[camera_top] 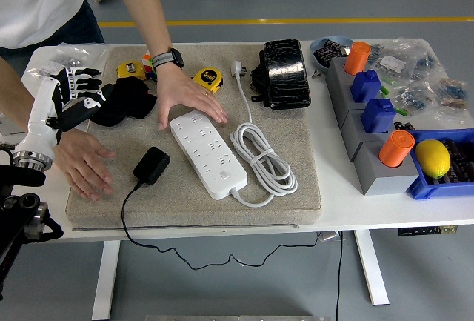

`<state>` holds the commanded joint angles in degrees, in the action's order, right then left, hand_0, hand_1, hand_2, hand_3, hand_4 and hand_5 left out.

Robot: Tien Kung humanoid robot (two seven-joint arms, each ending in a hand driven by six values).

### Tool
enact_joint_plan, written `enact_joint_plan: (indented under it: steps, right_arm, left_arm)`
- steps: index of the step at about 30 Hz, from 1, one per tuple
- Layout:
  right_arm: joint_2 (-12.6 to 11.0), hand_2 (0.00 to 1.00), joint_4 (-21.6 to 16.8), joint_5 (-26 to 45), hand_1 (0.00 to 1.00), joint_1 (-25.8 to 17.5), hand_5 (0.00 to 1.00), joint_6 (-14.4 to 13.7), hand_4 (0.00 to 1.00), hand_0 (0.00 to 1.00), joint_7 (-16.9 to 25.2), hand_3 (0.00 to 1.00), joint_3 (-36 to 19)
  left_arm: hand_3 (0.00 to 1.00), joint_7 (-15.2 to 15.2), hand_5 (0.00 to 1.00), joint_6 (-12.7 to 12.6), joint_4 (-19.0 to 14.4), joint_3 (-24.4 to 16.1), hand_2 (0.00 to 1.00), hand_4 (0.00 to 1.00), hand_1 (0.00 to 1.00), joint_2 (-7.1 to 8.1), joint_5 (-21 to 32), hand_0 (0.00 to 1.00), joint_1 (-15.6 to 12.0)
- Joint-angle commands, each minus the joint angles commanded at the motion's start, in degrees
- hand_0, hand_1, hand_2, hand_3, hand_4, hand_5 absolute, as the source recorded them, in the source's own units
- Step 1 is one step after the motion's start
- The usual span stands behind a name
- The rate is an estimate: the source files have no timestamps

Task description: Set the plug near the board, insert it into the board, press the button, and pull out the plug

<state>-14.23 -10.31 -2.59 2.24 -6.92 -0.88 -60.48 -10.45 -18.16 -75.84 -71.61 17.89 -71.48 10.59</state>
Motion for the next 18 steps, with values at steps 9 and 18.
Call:
enact_joint_plan:
  steps: [9,18]
  right_arm:
    - [0.0,0.569,0.0,0.0,0.601,0.0,0.401,0.0,0.858,0.497,0.0,0.513,0.1]
    - [0.0,0.569,0.0,0.0,0.601,0.0,0.400,0.0,0.858,0.497,0.1,0.513,-0.1]
  left_arm:
    - [0.604,0.2,0.354,0.1,-0.2,0.0,0.573,0.894,0.595,0.02,-0.3,0.495,0.0]
    - [0.604,0.7,0.355,0.1,-0.2,0.1,0.575,0.893,0.594,-0.02,-0.6,0.499,0.0]
